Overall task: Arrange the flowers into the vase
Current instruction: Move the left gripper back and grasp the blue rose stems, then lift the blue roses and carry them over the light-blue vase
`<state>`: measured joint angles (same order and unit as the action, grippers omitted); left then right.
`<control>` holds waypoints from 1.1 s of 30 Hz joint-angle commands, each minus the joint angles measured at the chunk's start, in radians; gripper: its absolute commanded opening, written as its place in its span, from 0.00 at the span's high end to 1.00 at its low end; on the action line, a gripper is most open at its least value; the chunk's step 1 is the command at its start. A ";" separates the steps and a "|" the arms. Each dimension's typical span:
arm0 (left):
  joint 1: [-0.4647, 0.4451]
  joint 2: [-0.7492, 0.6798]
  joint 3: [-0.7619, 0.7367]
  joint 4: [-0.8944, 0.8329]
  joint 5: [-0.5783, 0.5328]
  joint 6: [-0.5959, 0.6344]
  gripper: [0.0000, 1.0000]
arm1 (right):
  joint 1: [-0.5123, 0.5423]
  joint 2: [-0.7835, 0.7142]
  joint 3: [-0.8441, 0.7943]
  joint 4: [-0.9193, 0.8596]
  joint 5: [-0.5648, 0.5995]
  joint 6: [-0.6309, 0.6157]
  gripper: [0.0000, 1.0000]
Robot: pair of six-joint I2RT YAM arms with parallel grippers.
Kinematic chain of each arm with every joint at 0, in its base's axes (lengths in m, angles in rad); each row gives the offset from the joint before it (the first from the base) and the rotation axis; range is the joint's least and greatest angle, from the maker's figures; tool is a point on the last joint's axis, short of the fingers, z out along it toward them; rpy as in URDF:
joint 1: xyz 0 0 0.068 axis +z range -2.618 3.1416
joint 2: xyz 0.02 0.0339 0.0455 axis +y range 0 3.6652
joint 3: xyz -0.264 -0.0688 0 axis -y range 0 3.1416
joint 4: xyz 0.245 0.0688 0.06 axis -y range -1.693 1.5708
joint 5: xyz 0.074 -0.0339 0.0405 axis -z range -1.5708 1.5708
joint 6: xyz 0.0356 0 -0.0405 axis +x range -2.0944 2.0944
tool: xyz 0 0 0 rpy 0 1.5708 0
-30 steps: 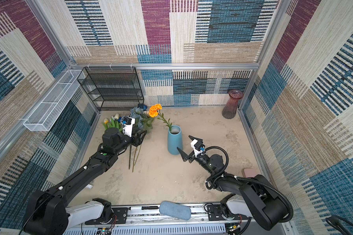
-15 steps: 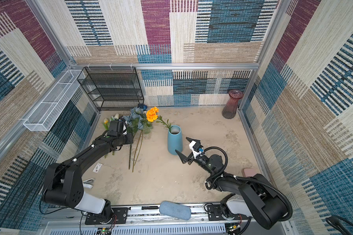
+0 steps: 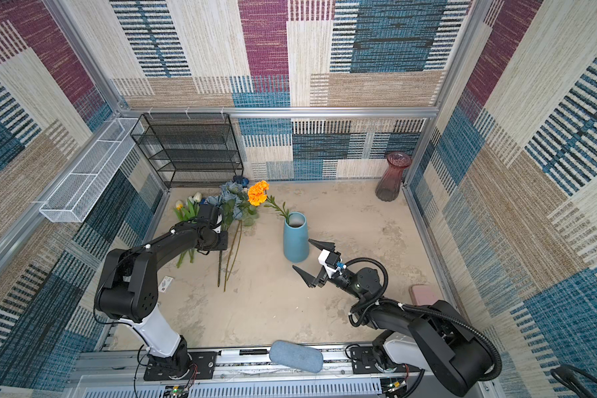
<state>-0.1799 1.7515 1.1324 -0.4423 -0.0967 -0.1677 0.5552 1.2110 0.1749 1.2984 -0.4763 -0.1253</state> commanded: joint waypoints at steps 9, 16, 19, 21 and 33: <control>0.000 0.001 0.023 -0.026 0.011 0.007 0.93 | 0.003 -0.015 -0.020 0.059 0.071 -0.003 0.00; 0.000 -0.078 -0.008 -0.016 0.017 -0.010 1.00 | 0.004 -0.004 -0.018 0.059 0.085 0.000 0.00; 0.000 -0.137 -0.026 -0.014 0.025 -0.015 1.00 | 0.005 -0.002 -0.018 0.065 0.090 0.003 0.00; 0.000 -0.180 -0.032 -0.019 0.031 -0.018 1.00 | 0.004 -0.001 -0.017 0.063 0.093 0.003 0.00; 0.000 -0.458 -0.120 0.018 0.109 -0.032 1.00 | 0.005 -0.003 -0.020 0.062 0.102 0.004 0.00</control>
<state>-0.1799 1.3384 1.0298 -0.4747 -0.0441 -0.1844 0.5591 1.2095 0.1570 1.3300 -0.3843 -0.1318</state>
